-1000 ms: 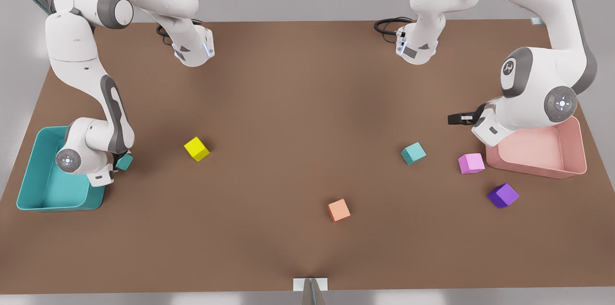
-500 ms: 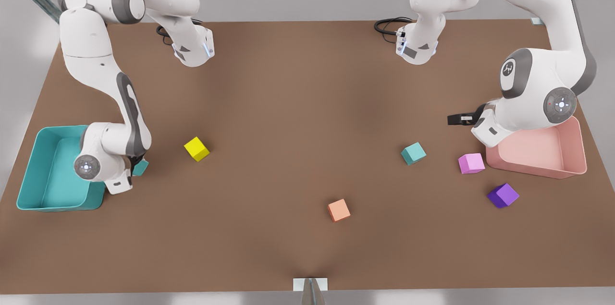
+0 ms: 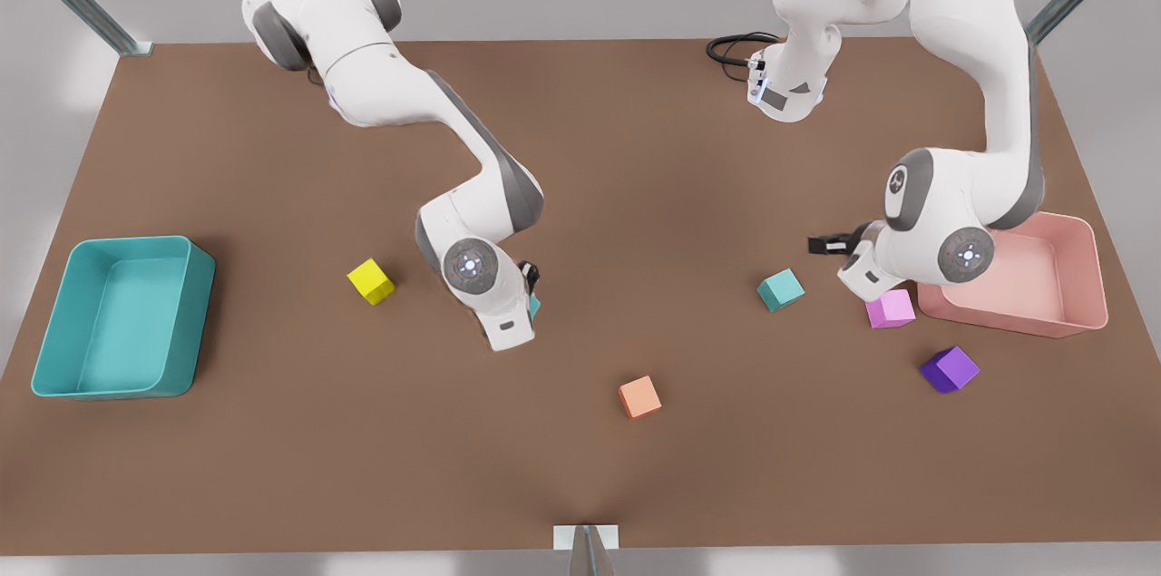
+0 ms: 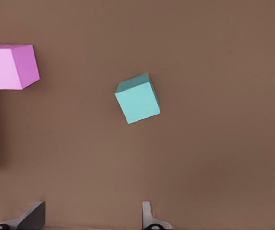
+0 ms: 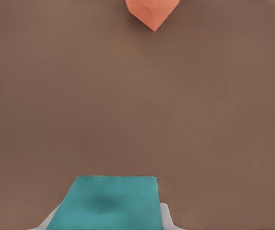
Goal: Stack the two blue cubes on top of each other
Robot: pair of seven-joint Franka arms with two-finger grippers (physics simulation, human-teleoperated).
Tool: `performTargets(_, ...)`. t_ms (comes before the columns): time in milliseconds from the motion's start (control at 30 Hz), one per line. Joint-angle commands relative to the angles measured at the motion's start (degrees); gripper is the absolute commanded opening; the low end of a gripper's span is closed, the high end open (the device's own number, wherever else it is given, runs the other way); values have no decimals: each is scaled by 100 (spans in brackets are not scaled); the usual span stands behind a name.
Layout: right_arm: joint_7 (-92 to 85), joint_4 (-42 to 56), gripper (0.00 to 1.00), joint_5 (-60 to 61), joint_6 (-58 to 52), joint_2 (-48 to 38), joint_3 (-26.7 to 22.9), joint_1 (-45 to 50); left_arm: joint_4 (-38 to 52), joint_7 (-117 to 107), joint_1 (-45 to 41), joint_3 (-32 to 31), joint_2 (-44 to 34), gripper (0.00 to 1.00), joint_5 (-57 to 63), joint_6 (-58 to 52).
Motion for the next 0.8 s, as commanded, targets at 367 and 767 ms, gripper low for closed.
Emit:
performTargets(367,6286,163,100,79,1191,974,19,596,-1558,-1863,-481,141,482,100,-436,3510)
performTargets(767,5179,66,100,114,-2482,-344,46,-1495,-1532,-2390,-666,141,904,100,-436,3853)
